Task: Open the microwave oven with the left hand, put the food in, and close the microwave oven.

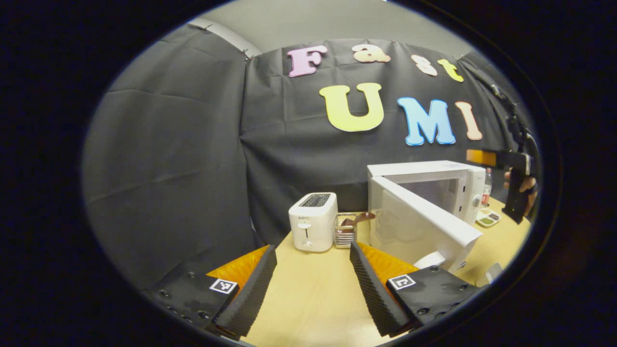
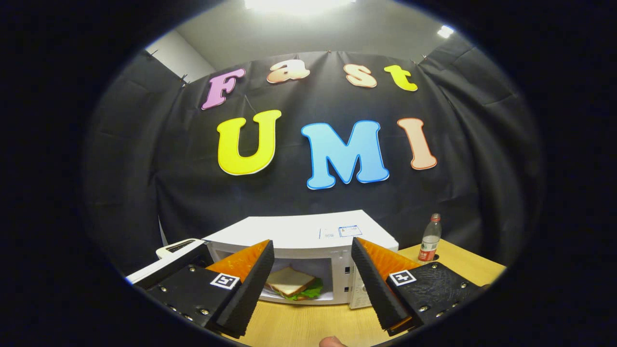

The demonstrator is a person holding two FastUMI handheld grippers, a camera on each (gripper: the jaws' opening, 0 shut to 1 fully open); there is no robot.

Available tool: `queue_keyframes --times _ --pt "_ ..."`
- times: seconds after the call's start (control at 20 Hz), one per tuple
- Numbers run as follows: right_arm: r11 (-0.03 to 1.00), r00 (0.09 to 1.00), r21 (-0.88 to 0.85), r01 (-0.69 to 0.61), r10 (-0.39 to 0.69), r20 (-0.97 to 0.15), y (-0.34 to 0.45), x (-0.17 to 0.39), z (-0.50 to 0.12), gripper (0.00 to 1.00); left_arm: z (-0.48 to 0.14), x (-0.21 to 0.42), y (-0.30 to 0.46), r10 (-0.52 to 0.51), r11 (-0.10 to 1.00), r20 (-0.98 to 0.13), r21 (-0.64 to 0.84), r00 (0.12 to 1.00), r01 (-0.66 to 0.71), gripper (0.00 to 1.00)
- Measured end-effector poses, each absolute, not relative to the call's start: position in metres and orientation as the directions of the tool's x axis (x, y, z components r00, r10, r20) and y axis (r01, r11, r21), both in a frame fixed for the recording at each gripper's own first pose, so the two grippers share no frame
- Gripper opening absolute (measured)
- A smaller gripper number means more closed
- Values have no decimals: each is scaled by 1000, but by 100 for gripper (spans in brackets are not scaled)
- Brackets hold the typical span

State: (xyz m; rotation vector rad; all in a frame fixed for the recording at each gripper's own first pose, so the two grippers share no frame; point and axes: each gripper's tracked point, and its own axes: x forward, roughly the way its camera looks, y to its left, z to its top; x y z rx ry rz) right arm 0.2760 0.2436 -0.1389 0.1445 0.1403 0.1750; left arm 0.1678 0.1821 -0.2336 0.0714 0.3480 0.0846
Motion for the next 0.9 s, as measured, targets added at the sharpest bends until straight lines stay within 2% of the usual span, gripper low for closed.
queue_keyframes --times 0.2,0.25,0.45,0.7,0.75,0.85,0.9 --pt "969 974 162 -185 203 -102 209 229 -110 97 -251 164 172 103 994 -361 62 927 -86 98" --pt "969 974 162 -188 204 -95 198 218 -105 97 -253 164 170 105 994 -365 56 925 -91 100" --pt "964 971 181 -197 217 -99 165 169 -96 97 -271 158 154 111 993 -400 6 910 -119 85" --pt "962 963 184 -203 230 -139 134 122 -102 98 -281 153 128 102 993 -409 -18 907 -119 34" --pt "963 963 181 -198 226 -145 125 116 -103 98 -282 152 121 83 994 -414 -31 906 -105 29" --pt "965 964 179 -193 220 -150 111 105 -106 98 -285 152 126 155 987 -400 17 903 -162 18" --pt "965 964 178 -191 218 -150 104 99 -106 98 -287 158 118 141 989 -411 13 900 -149 12"
